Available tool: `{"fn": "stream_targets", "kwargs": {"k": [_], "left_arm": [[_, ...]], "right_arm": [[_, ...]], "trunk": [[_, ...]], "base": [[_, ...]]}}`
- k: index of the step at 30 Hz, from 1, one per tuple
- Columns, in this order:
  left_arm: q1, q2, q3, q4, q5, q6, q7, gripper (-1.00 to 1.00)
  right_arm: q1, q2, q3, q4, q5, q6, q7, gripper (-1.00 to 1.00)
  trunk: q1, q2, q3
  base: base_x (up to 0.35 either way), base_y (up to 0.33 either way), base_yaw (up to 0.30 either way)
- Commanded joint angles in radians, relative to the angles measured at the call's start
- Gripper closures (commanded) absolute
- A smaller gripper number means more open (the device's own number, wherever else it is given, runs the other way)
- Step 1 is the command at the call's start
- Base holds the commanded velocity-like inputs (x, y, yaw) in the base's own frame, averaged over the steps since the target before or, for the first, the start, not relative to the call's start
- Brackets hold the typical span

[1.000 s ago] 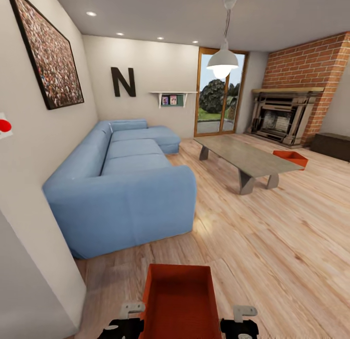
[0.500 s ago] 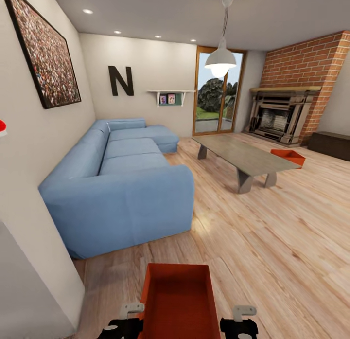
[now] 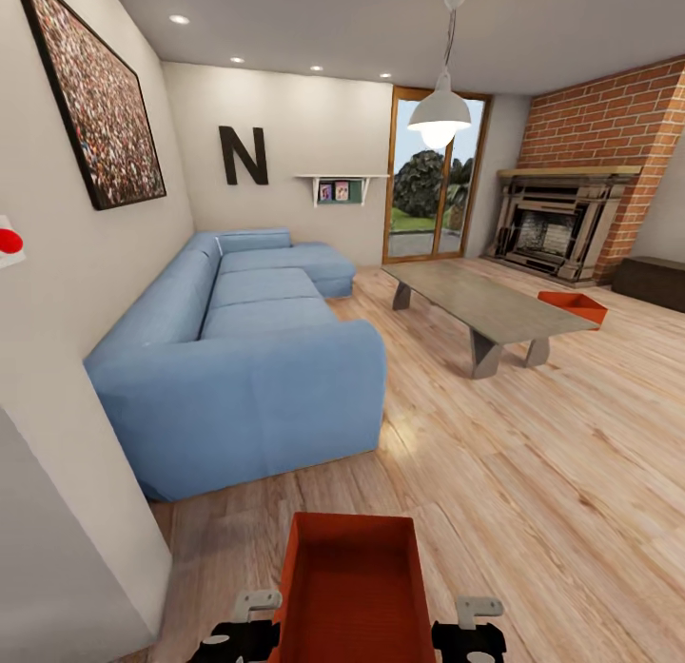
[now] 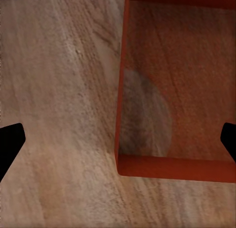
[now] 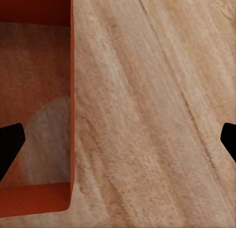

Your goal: Move the two storage containers from the living room to the garage. In the garage, place one container on the floor and stack the other container on top of it (either order is fine).

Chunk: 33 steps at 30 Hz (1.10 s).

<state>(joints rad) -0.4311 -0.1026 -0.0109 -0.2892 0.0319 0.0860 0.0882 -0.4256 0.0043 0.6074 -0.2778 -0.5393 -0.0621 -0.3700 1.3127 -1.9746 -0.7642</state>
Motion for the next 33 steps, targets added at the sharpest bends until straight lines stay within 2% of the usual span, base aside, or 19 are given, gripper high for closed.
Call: {"fn": "stream_targets", "kwargs": {"k": [1,8,22,33], "left_arm": [[0.000,0.000,-0.001,-0.002,0.003,0.006,0.004,-1.00],[0.000,-0.001,-0.001,-0.002,0.003,0.010,0.006,-1.00],[0.000,-0.002,-0.001,-0.001,0.003,0.011,0.005,-1.00],[0.000,-0.002,-0.002,-0.001,0.003,0.011,0.004,-1.00]], "right_arm": [[-0.001,-0.001,0.008,0.000,-0.011,-0.005,-0.004,-1.00],[-0.001,-0.002,0.008,0.000,-0.012,-0.003,-0.010,-1.00],[-0.001,-0.001,0.008,0.000,-0.013,-0.004,-0.012,-1.00],[-0.001,-0.001,0.008,0.000,-0.013,-0.004,-0.012,-1.00]], "trunk": [[0.000,0.000,-0.001],[0.000,0.000,-0.002],[0.000,0.000,-0.022],[0.042,-0.077,-0.073]], "base": [[0.000,0.000,0.000],[0.000,0.000,0.006],[0.000,0.000,0.057],[0.000,0.000,0.060]]}}
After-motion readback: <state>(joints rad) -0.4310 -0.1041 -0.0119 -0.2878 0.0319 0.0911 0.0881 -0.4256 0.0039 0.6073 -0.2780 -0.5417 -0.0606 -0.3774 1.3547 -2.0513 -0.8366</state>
